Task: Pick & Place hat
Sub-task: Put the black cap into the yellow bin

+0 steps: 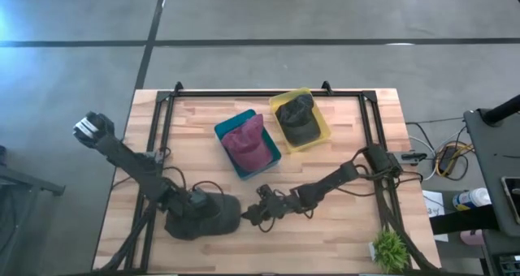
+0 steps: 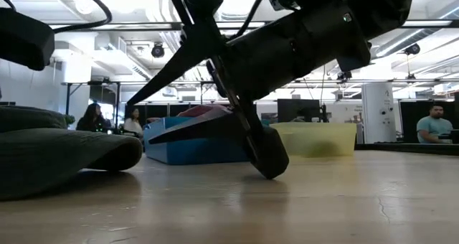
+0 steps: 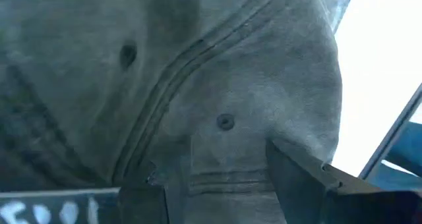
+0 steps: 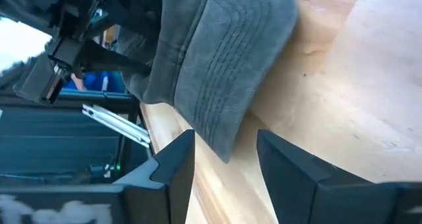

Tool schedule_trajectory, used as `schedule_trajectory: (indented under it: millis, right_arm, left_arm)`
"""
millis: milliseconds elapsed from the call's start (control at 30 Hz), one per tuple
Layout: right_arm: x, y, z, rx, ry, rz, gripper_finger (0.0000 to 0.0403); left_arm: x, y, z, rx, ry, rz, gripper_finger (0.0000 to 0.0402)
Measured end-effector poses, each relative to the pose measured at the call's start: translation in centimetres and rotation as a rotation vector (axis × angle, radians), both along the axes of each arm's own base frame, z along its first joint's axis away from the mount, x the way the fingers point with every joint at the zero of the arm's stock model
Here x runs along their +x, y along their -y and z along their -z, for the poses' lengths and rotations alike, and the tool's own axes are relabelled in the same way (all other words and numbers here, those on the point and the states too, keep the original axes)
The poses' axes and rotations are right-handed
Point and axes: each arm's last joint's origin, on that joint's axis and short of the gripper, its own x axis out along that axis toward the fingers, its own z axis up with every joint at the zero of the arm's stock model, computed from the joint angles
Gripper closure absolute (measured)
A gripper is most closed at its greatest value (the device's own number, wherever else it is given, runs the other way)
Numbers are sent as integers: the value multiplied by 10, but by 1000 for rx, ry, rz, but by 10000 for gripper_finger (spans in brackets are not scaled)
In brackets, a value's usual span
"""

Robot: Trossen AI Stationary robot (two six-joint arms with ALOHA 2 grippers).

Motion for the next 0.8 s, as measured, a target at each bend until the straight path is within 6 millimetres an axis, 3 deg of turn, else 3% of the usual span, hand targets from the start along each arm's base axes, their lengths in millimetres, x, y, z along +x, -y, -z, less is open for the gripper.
schedule_trajectory:
  millis: [467, 800]
  right_arm:
    - [5, 9, 2, -31, -57, -12, 239]
    - [6, 6, 0, -100, -12, -131, 255]
  left_arm:
    - [34, 14, 22, -32, 147, -78, 216]
    - [58, 8, 5, -43, 423, -199, 216]
